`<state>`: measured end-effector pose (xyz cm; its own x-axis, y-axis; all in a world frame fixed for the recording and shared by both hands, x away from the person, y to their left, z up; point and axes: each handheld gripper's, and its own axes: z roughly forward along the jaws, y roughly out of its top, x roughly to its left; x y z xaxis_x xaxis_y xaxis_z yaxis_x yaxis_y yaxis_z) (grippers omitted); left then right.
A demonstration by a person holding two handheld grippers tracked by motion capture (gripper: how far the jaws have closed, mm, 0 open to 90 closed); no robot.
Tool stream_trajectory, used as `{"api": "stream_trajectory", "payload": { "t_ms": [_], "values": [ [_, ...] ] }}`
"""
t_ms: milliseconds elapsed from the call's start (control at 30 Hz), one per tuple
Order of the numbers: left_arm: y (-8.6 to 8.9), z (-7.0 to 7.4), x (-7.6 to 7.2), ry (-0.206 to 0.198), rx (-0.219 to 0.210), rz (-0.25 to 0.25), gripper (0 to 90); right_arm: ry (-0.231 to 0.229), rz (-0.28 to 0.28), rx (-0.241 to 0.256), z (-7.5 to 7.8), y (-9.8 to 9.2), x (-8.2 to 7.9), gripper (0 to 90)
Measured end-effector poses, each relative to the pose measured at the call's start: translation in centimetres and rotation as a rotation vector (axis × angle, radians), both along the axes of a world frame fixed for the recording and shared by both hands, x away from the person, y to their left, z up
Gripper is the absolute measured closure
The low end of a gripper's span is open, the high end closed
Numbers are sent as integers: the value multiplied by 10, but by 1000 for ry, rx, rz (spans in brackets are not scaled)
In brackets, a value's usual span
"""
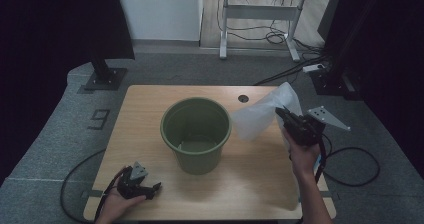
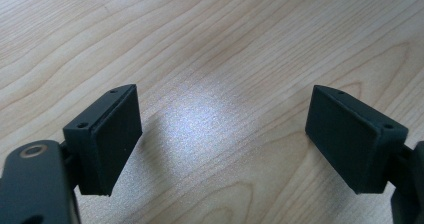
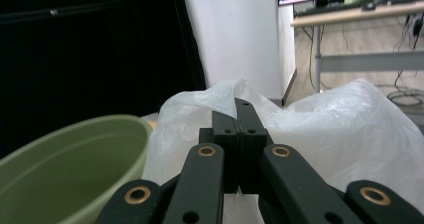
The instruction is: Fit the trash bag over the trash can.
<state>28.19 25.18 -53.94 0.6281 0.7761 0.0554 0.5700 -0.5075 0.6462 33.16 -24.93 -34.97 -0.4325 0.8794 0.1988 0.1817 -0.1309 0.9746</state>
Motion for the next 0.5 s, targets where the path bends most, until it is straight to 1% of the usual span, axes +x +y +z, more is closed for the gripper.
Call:
{"api": "stream_trajectory", "payload": {
  "t_ms": [67,167,333,500],
  "values": [
    [0,0,0,1,-3,0,144,-23,1,-5,7,1,-2,887],
    [0,0,0,1,-3,1,144,-43,5,-14,15,4,-3,887],
    [0,0,0,2,-3,1,145,-67,11,-15,26,8,-7,887],
    [0,0,0,1,-3,0,146,-82,10,-16,35,10,-7,888]
  ]
}}
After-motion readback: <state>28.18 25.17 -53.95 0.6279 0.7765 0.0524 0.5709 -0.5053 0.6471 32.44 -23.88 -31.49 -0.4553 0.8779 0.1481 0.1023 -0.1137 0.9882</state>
